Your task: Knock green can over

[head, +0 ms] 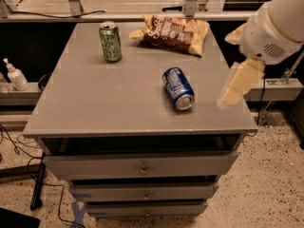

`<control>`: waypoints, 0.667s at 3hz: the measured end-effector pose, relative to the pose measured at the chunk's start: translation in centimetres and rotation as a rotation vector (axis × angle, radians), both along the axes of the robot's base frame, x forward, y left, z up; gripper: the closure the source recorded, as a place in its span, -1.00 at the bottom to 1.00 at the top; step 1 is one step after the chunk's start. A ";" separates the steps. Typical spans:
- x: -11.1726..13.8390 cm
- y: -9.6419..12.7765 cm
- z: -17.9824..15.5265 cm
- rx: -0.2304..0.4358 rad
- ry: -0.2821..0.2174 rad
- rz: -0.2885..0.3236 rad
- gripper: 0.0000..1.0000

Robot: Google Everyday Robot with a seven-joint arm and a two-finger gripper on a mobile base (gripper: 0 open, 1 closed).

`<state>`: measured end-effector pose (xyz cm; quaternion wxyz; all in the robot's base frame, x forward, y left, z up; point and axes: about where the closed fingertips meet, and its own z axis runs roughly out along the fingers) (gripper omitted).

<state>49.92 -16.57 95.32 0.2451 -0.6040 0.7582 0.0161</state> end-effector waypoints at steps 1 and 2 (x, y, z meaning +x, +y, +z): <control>3.5 3.1 -0.7 0.132 -0.040 0.011 -1.00; 6.2 6.3 -0.8 0.234 -0.074 0.000 -1.00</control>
Offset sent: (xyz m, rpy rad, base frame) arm 0.0927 0.0952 -0.0102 0.3537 -0.0932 -0.0174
